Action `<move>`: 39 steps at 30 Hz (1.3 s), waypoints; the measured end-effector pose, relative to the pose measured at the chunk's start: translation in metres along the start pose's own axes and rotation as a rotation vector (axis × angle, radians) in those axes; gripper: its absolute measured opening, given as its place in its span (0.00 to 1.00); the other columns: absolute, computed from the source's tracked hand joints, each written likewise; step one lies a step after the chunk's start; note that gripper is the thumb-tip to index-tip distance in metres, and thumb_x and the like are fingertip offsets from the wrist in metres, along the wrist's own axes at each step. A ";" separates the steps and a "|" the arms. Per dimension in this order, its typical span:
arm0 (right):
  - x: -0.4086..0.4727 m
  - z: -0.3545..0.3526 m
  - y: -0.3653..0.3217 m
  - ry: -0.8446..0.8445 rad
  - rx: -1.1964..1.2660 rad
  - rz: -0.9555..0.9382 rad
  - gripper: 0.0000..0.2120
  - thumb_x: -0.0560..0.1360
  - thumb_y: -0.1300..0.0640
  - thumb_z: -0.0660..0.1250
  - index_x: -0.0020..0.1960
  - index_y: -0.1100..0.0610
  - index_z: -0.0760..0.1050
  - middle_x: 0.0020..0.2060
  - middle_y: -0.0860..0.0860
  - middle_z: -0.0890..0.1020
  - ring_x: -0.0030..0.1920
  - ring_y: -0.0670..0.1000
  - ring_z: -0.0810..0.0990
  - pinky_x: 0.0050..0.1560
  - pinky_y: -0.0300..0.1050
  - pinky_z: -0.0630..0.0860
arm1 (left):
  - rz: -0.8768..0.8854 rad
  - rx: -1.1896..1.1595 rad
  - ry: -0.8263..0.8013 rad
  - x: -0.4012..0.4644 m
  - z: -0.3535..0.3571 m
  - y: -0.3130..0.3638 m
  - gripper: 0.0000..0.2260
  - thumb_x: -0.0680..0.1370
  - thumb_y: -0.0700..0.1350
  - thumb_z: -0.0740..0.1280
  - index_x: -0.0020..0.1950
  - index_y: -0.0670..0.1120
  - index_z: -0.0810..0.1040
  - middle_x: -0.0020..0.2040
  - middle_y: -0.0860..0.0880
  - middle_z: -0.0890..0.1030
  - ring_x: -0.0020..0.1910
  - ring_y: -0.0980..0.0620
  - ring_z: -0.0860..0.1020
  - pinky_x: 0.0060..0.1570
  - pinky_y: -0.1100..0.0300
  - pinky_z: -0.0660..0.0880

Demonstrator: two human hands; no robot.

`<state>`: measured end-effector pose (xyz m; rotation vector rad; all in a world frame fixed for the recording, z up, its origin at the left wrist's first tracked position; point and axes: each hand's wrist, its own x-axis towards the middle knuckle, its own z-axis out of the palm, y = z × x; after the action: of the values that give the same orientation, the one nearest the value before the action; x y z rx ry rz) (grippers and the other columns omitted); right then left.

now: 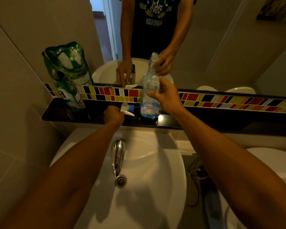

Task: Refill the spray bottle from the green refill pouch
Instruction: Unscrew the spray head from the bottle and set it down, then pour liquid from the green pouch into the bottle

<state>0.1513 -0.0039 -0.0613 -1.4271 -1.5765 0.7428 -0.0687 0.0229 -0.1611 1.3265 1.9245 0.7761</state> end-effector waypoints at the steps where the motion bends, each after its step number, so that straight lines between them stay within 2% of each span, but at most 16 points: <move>1: 0.000 0.003 0.000 0.002 0.002 -0.004 0.20 0.78 0.59 0.74 0.68 0.56 0.75 0.59 0.48 0.82 0.55 0.39 0.81 0.50 0.33 0.78 | -0.007 0.023 0.011 0.000 0.001 0.000 0.08 0.79 0.41 0.70 0.57 0.41 0.82 0.52 0.42 0.83 0.50 0.44 0.83 0.50 0.51 0.81; 3: 0.002 0.007 0.002 0.005 0.011 0.003 0.20 0.77 0.59 0.74 0.68 0.56 0.76 0.60 0.49 0.82 0.57 0.42 0.81 0.51 0.35 0.79 | -0.020 0.052 0.025 0.000 0.002 0.004 0.10 0.79 0.42 0.71 0.59 0.42 0.81 0.54 0.43 0.83 0.51 0.44 0.83 0.50 0.51 0.81; 6: 0.002 0.010 0.005 0.020 -0.008 0.028 0.20 0.77 0.61 0.75 0.67 0.56 0.76 0.60 0.48 0.81 0.54 0.39 0.79 0.49 0.32 0.76 | -0.013 0.071 0.047 -0.001 0.006 0.006 0.11 0.79 0.41 0.70 0.62 0.43 0.81 0.57 0.43 0.82 0.54 0.44 0.82 0.47 0.54 0.77; 8: 0.000 0.012 0.009 0.024 -0.017 0.043 0.21 0.77 0.61 0.75 0.68 0.56 0.75 0.60 0.48 0.80 0.54 0.39 0.79 0.50 0.32 0.77 | -0.006 0.074 0.058 -0.003 0.007 0.006 0.12 0.80 0.41 0.70 0.63 0.43 0.80 0.57 0.43 0.82 0.55 0.43 0.81 0.46 0.56 0.73; 12: -0.007 0.019 0.020 0.063 -0.014 0.051 0.27 0.76 0.60 0.76 0.73 0.55 0.73 0.66 0.50 0.79 0.66 0.48 0.78 0.64 0.49 0.80 | 0.007 0.052 0.052 -0.002 0.010 -0.001 0.10 0.79 0.41 0.70 0.60 0.44 0.81 0.55 0.43 0.83 0.54 0.43 0.82 0.49 0.53 0.78; 15: -0.019 0.025 0.025 0.174 -0.065 0.033 0.34 0.75 0.57 0.78 0.77 0.53 0.68 0.70 0.52 0.74 0.70 0.50 0.74 0.65 0.45 0.77 | 0.031 0.043 0.055 -0.006 0.008 -0.005 0.08 0.79 0.43 0.70 0.58 0.44 0.81 0.53 0.44 0.83 0.52 0.44 0.82 0.51 0.50 0.80; 18: -0.038 0.030 0.029 0.362 -0.146 -0.088 0.29 0.76 0.55 0.76 0.74 0.54 0.69 0.68 0.54 0.73 0.68 0.52 0.75 0.64 0.48 0.80 | 0.080 0.037 0.070 -0.016 0.001 -0.008 0.11 0.79 0.45 0.70 0.60 0.44 0.80 0.54 0.45 0.82 0.53 0.45 0.81 0.49 0.53 0.77; 20: -0.049 0.037 0.028 0.400 -0.162 -0.155 0.24 0.77 0.54 0.73 0.70 0.55 0.70 0.65 0.55 0.73 0.64 0.53 0.77 0.58 0.53 0.83 | 0.143 0.061 0.091 -0.024 -0.008 -0.011 0.13 0.79 0.46 0.71 0.62 0.44 0.79 0.56 0.45 0.81 0.54 0.46 0.81 0.48 0.55 0.76; 22: -0.059 0.047 0.025 0.345 -0.169 -0.189 0.21 0.78 0.54 0.71 0.68 0.56 0.70 0.63 0.56 0.74 0.60 0.53 0.79 0.53 0.54 0.84 | 0.198 0.116 0.128 -0.031 -0.022 -0.015 0.17 0.79 0.48 0.71 0.66 0.45 0.78 0.60 0.44 0.80 0.57 0.45 0.80 0.50 0.54 0.76; 26: -0.070 0.075 0.012 0.212 -0.192 -0.220 0.16 0.79 0.62 0.71 0.65 0.60 0.73 0.59 0.57 0.77 0.56 0.55 0.80 0.52 0.57 0.83 | 0.221 0.175 0.212 -0.041 -0.064 -0.023 0.20 0.79 0.49 0.70 0.70 0.46 0.75 0.63 0.43 0.80 0.61 0.44 0.79 0.57 0.49 0.78; 29: -0.070 0.100 -0.006 0.084 -0.165 -0.160 0.17 0.79 0.63 0.71 0.67 0.58 0.73 0.60 0.56 0.78 0.57 0.53 0.79 0.56 0.55 0.81 | 0.215 0.208 0.258 -0.043 -0.102 -0.030 0.21 0.79 0.49 0.69 0.71 0.45 0.76 0.63 0.43 0.80 0.61 0.43 0.79 0.59 0.48 0.78; 32: -0.067 0.129 -0.022 -0.019 -0.124 -0.110 0.21 0.80 0.62 0.70 0.71 0.54 0.71 0.63 0.52 0.75 0.58 0.48 0.76 0.58 0.52 0.81 | 0.204 0.214 0.277 -0.041 -0.143 -0.036 0.20 0.79 0.48 0.70 0.70 0.45 0.76 0.62 0.42 0.81 0.60 0.42 0.79 0.57 0.48 0.78; 37: -0.057 0.170 -0.049 -0.093 -0.058 -0.036 0.27 0.81 0.60 0.69 0.78 0.54 0.66 0.71 0.54 0.74 0.67 0.53 0.76 0.63 0.48 0.77 | 0.223 0.120 0.260 -0.023 -0.195 -0.049 0.17 0.78 0.45 0.70 0.66 0.45 0.78 0.55 0.44 0.83 0.50 0.45 0.82 0.48 0.51 0.80; 39: -0.052 0.185 -0.059 -0.107 -0.046 -0.012 0.28 0.82 0.59 0.69 0.79 0.54 0.65 0.72 0.54 0.74 0.68 0.53 0.76 0.65 0.50 0.77 | 0.224 0.027 0.233 -0.014 -0.211 -0.050 0.18 0.78 0.44 0.69 0.68 0.47 0.76 0.55 0.47 0.82 0.50 0.47 0.82 0.48 0.53 0.80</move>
<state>-0.0412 -0.0431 -0.1042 -1.4300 -1.6924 0.7924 -0.2594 -0.0271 -0.0699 1.5448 1.9904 1.0591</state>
